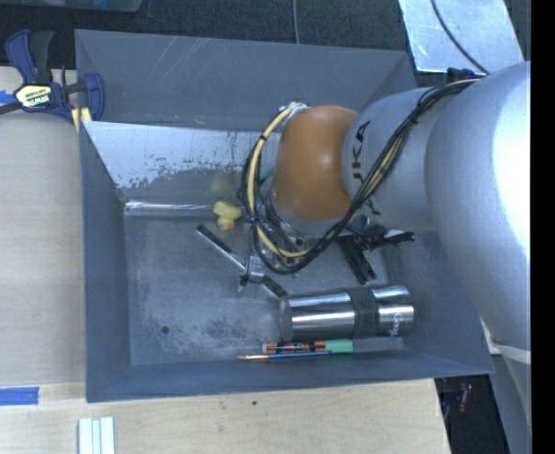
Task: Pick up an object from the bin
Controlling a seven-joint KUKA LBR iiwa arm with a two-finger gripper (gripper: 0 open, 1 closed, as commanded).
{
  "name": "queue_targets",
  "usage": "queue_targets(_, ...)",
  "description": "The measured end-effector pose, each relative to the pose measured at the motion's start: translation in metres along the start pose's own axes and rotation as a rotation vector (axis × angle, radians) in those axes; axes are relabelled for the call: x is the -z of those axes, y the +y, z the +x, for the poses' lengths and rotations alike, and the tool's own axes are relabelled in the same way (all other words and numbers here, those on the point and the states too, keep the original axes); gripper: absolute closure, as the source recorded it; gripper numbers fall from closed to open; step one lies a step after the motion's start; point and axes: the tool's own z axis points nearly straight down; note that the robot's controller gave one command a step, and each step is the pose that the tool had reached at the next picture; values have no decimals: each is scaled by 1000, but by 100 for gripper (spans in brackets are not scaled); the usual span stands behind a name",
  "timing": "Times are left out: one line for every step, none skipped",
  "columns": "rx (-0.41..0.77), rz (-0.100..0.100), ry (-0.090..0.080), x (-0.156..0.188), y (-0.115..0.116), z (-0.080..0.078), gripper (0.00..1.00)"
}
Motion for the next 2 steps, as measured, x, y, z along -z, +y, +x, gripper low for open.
queue_targets(-173, 1, 3, 1, 10, 26, 100)
queue_targets(-173, 1, 3, 1, 10, 26, 100)
